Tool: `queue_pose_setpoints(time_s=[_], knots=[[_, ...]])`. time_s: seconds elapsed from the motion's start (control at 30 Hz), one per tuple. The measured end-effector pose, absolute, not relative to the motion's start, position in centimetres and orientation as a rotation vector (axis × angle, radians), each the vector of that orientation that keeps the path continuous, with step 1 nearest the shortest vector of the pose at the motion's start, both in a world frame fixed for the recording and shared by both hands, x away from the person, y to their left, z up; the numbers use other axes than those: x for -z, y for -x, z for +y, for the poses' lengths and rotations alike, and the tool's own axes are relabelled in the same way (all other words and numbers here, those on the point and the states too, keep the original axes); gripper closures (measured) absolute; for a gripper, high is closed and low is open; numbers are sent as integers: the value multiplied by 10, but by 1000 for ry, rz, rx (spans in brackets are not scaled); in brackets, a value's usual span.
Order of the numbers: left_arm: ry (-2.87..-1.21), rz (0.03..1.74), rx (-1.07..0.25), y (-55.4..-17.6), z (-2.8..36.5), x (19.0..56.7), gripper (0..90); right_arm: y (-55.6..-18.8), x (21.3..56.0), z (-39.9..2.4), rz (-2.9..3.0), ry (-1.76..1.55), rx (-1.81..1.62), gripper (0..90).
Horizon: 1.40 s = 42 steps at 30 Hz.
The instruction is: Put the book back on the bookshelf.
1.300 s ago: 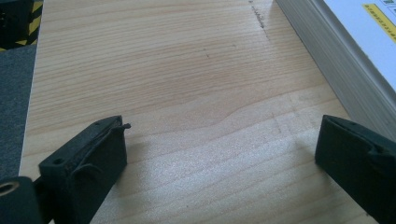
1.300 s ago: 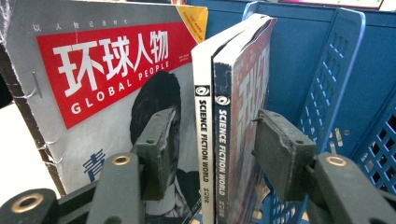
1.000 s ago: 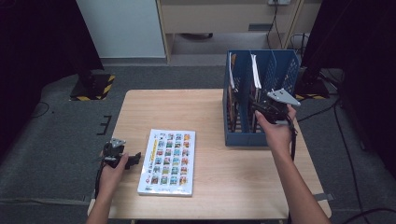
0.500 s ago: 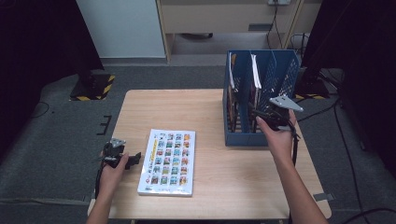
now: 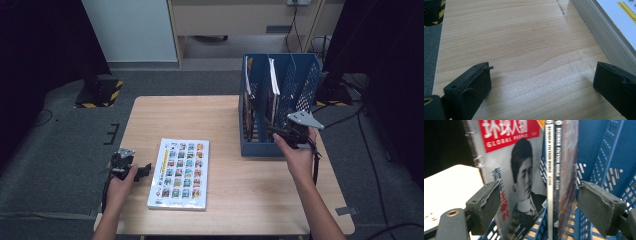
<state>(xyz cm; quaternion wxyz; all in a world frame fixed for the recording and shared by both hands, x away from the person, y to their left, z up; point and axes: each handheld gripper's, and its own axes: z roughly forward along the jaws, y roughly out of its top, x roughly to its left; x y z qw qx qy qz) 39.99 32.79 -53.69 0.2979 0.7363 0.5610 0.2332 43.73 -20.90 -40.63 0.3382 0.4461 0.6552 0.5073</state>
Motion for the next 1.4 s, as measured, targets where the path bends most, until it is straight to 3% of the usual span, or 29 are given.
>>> queue_pose_setpoints(time_s=[1.17, 1.4], knots=[[-1968, 1467, -599, -400, 327, 537, 1, -407, 434, -144, 1896, -1084, -1420, 181], [-1954, 1455, -575, -400, 327, 533, 58, -404, 443, -131, 1959, -1074, -1407, 178]])
